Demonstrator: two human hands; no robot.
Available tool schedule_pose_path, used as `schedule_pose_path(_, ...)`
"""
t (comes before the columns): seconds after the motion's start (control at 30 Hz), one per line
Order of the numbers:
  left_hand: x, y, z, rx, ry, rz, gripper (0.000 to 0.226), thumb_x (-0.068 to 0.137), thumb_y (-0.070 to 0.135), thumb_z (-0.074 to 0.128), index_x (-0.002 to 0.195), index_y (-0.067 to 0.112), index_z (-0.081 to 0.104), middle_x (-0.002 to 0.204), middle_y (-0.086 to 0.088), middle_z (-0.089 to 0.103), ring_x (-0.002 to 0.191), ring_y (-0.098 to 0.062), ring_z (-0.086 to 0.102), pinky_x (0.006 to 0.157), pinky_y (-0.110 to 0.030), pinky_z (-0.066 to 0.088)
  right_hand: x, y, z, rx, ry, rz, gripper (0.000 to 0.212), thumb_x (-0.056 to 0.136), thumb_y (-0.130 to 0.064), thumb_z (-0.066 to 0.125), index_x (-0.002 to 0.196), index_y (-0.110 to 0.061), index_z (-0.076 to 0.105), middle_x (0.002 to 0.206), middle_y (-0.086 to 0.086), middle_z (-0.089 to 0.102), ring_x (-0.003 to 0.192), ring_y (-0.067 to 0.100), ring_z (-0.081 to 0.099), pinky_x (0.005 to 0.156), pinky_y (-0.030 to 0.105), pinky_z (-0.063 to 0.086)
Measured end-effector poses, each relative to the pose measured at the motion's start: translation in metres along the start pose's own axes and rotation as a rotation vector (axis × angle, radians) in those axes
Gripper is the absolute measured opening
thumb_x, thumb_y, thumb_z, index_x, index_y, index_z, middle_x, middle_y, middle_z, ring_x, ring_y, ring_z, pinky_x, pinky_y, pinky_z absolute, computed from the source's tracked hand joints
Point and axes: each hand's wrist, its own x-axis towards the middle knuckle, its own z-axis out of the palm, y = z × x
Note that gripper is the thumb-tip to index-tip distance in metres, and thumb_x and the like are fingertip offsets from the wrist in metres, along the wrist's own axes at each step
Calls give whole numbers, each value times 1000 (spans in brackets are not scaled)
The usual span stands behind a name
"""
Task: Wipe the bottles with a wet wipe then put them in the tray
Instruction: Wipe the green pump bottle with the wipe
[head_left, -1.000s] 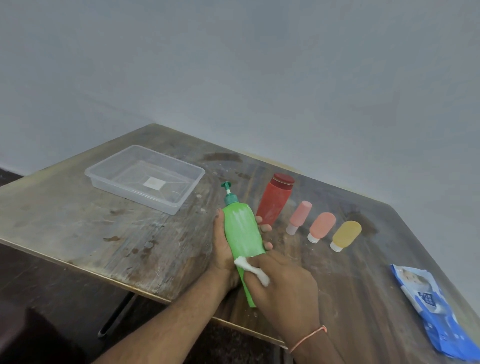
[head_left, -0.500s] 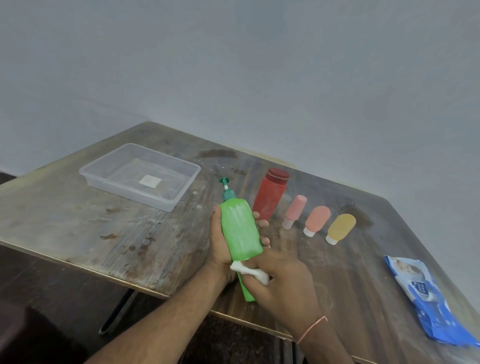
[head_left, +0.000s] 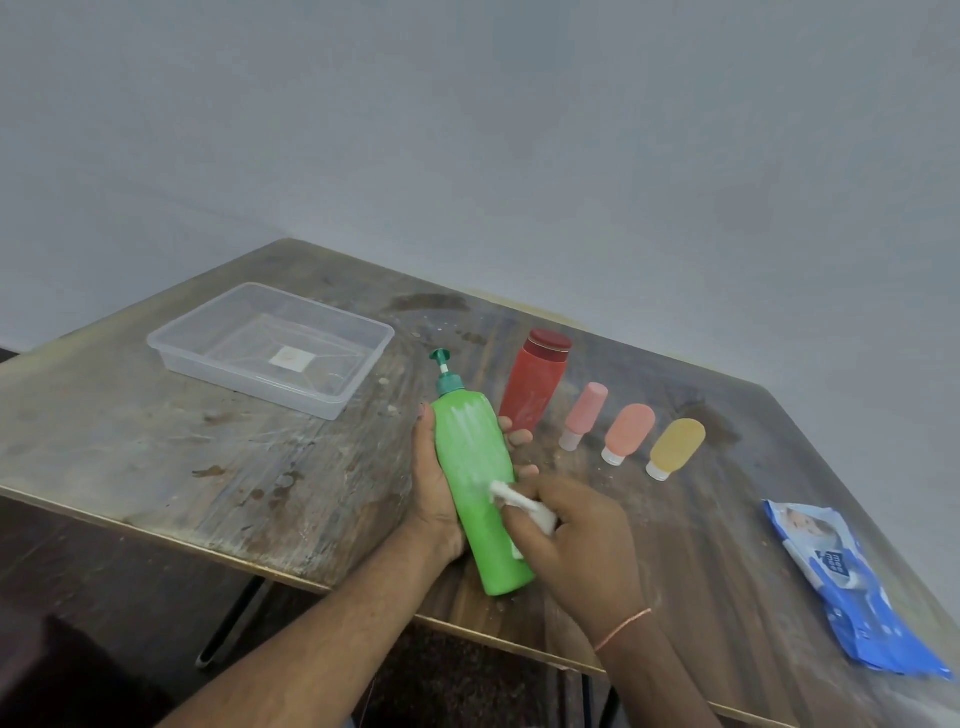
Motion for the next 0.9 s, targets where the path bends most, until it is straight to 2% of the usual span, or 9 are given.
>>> schedule_pose_path(0.17,-1,1,2,-6,-15,-43,99,85,91,31,116,7,72,119,-20,74,83,-40,75,79,-47,60,-4,5,-11,170,-135,19,5,88,-31,79,88,-34,82,82,-19,75,75,8,69,63,28,52)
schedule_pose_path(0.33,-6,2,9,-7,19,0,95,89,86,35,116,2,70,117,-27,73,98,-42,73,88,-53,63,8,12,4,181,7,156,5,90,-31,86,87,-32,82,73,-13,72,66,8,65,58,35,52)
schedule_pose_path(0.43,-7,2,11,-3,31,-3,94,87,85,36,113,2,70,118,-27,74,115,-48,64,91,-56,62,6,30,1,147,12,244,25,87,-46,80,76,-24,76,66,-8,69,59,8,59,56,38,50)
schedule_pose_path(0.5,-7,0,10,-18,22,-15,95,86,86,36,114,2,69,122,-28,72,124,-55,58,102,-64,56,6,37,1,143,25,299,29,85,-48,78,72,-24,73,63,-8,67,57,6,57,55,37,48)
schedule_pose_path(0.6,-1,-5,4,-45,-12,-22,95,86,88,41,118,2,68,126,-28,69,130,-56,53,117,-76,33,12,29,7,276,37,334,9,91,-38,83,89,-30,84,77,-7,78,71,13,70,65,42,59)
schedule_pose_path(0.67,1,-5,1,-58,-47,-21,96,85,89,44,120,3,68,126,-27,68,131,-53,51,119,-77,26,16,19,9,388,2,277,4,91,-31,86,87,-31,84,75,-5,76,70,13,68,63,37,56)
schedule_pose_path(0.77,0,-3,3,-52,-70,-30,97,84,90,38,115,4,71,121,-26,72,121,-49,64,116,-71,38,16,13,3,373,-100,134,17,89,-20,88,77,-31,81,70,-3,71,65,15,63,58,34,51)
schedule_pose_path(0.83,-1,-4,5,-33,-62,-23,96,86,89,38,116,3,70,121,-26,71,119,-49,65,116,-72,38,18,20,-2,341,-114,171,10,89,-24,86,80,-23,82,71,1,72,68,23,65,58,40,53)
schedule_pose_path(0.9,-2,-4,6,-20,-51,-13,95,88,88,40,117,3,70,120,-27,70,116,-48,65,114,-71,40,22,27,-2,282,-44,219,9,88,-34,83,83,-27,82,72,-3,73,66,17,66,59,37,53)
